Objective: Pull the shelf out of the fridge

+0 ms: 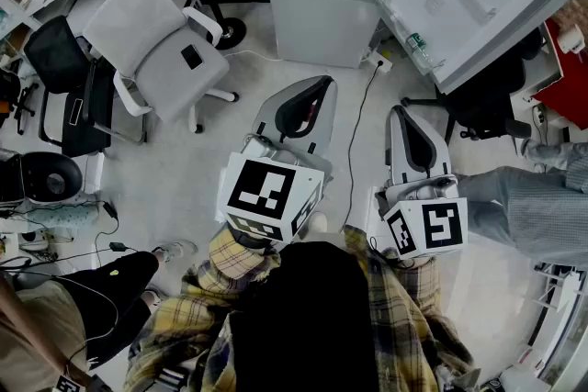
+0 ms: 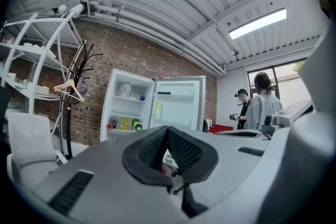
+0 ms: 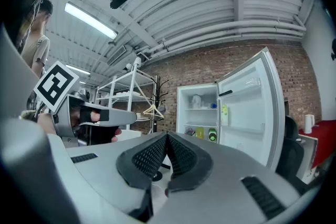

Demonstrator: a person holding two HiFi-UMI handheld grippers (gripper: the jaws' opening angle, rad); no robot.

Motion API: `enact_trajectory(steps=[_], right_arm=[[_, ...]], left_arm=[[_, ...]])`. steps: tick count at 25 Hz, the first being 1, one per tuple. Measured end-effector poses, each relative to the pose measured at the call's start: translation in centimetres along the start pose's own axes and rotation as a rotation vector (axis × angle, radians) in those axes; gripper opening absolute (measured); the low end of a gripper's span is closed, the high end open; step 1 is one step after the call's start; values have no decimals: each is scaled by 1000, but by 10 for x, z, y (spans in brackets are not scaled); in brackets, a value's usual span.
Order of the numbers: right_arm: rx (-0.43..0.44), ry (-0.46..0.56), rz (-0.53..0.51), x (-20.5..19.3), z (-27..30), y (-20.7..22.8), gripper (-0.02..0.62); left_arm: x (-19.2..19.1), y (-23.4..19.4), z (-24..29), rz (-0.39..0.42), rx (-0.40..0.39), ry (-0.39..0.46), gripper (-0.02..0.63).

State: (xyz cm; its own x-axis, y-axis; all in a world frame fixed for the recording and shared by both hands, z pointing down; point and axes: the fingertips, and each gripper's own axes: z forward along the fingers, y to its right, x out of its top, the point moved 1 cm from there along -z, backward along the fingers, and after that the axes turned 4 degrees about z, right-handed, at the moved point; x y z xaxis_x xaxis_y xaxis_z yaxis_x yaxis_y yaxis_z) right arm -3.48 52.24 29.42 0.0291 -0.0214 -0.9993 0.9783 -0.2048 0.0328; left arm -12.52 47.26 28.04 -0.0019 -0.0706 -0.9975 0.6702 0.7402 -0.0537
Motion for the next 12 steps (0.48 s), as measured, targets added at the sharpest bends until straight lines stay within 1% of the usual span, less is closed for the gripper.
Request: enact_trajectory(steps=[12], right_arm=[[7, 12, 8, 0, -4, 9, 17]], left_arm=[[-4, 12, 2, 17, 9, -6, 2]])
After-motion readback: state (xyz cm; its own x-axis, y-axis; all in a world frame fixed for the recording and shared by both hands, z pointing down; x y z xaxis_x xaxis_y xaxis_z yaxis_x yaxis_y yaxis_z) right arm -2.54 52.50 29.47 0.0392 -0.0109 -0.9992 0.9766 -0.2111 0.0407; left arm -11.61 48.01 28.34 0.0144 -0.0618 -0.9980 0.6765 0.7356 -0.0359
